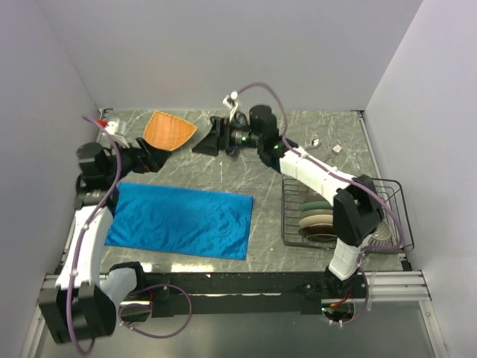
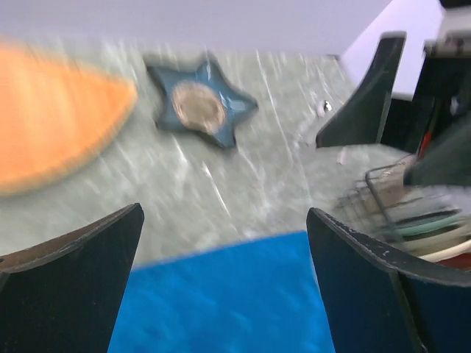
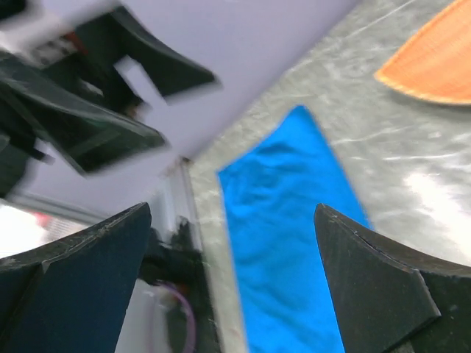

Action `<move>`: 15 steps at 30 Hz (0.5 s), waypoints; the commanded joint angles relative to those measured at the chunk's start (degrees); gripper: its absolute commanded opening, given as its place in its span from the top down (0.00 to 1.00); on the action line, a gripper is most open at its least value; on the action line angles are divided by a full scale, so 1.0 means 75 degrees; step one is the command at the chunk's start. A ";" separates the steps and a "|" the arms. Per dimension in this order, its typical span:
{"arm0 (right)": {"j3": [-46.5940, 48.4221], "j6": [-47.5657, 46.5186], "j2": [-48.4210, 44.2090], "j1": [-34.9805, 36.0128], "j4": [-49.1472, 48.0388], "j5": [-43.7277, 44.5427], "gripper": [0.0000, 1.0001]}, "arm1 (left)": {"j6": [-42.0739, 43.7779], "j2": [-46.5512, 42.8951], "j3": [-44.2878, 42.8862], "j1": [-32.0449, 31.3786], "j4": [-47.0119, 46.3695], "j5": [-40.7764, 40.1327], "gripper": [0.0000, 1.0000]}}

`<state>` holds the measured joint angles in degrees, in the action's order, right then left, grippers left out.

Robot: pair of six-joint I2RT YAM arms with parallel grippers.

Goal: Fold the napkin into a case and place the utensils inside
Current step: Smooth out the rectangle-folded napkin at the center of the board.

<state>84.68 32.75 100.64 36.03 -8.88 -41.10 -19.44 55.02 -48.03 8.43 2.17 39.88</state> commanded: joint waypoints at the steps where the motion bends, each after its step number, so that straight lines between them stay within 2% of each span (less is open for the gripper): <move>1: -0.1047 0.2484 0.0468 0.0409 -0.1310 -0.0309 0.00 | -0.2466 0.0714 0.1149 -0.0245 -0.0474 -0.0431 0.01; 4: -0.1610 0.3573 0.0853 0.0528 -0.2106 -0.0379 0.00 | -0.3286 0.0795 0.1982 -0.0280 -0.1366 0.0201 0.01; 7: -0.1658 0.4034 0.1368 0.0622 -0.2588 -0.0309 0.00 | -0.4142 0.1182 0.2709 -0.0361 -0.2335 0.0448 0.01; 10: -0.1716 0.4257 0.1802 0.0657 -0.2822 -0.0145 0.00 | -0.4950 0.1638 0.3261 -0.0490 -0.3728 0.0309 0.01; 15: -0.1787 0.4036 0.2202 0.0633 -0.2706 -0.0004 0.00 | -0.5891 0.2972 0.3521 -0.0912 -0.5513 -0.0066 0.01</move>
<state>71.57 61.76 116.36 41.21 -24.05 -42.59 -54.28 71.92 -22.44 3.77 -20.93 40.58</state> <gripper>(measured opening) 0.997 0.994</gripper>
